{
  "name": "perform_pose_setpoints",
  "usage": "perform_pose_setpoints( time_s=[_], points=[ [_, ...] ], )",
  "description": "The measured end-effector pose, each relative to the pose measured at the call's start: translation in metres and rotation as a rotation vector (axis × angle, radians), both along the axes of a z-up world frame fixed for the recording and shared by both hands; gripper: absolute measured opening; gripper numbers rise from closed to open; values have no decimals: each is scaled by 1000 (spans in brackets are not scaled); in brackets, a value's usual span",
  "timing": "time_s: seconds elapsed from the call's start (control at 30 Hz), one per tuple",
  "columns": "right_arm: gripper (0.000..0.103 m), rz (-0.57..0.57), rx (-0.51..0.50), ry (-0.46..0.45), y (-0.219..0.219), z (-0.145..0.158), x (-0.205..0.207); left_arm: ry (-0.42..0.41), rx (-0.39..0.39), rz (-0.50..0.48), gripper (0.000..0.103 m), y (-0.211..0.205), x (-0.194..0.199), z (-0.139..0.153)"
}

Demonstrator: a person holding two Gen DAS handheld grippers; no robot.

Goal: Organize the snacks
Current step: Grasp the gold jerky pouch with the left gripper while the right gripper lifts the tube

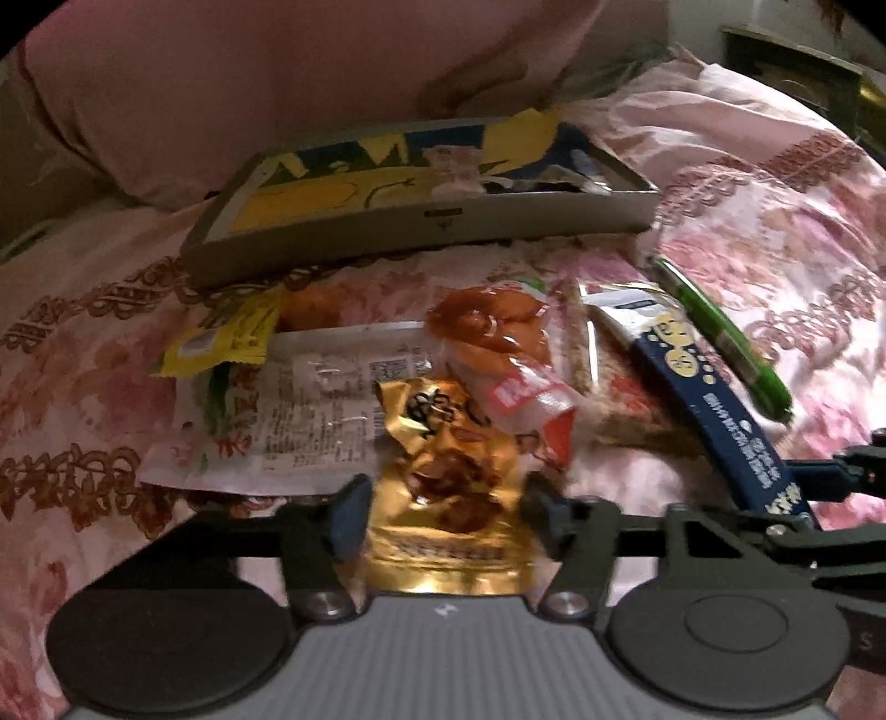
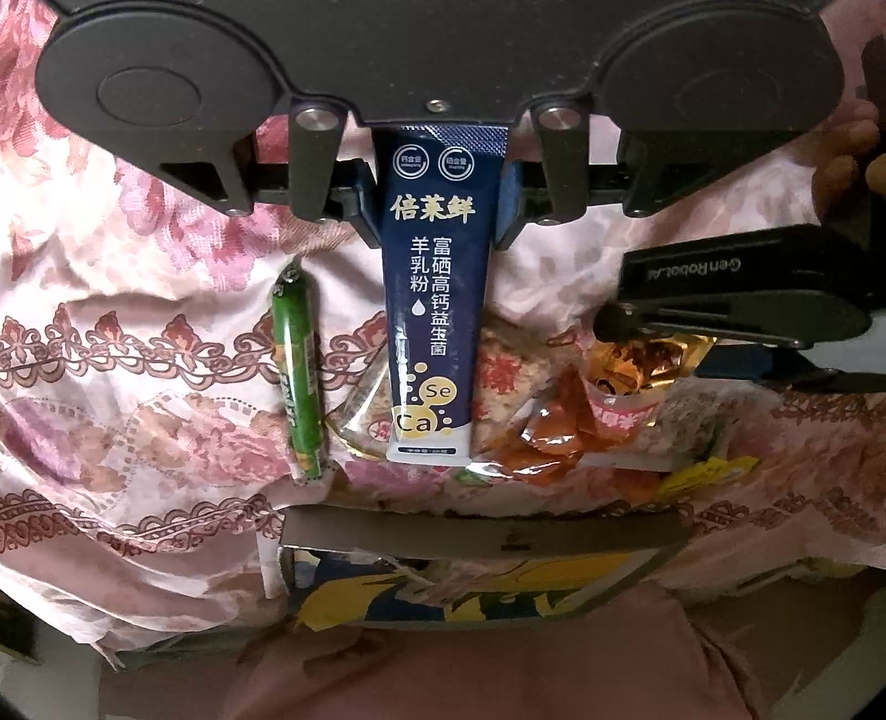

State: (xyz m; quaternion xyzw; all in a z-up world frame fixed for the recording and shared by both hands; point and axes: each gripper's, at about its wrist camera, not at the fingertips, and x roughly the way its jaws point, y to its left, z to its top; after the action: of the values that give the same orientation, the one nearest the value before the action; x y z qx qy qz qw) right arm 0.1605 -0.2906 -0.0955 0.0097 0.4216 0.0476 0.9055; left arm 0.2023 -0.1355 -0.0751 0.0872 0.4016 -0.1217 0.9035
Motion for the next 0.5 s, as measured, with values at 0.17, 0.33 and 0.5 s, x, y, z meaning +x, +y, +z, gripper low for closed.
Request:
perform_pose_setpoints(
  time_s=[0.17, 0.33, 0.5],
  points=[
    [44, 11, 16, 15, 0, 4, -9, 26, -14, -18, 46, 8, -6, 4],
    [44, 16, 11, 27, 0, 2, -15, 39, -46, -11, 54, 18, -7, 4],
    [45, 14, 12, 18, 2, 2, -10, 42, -102, 20, 71, 19, 4, 3]
  ],
)
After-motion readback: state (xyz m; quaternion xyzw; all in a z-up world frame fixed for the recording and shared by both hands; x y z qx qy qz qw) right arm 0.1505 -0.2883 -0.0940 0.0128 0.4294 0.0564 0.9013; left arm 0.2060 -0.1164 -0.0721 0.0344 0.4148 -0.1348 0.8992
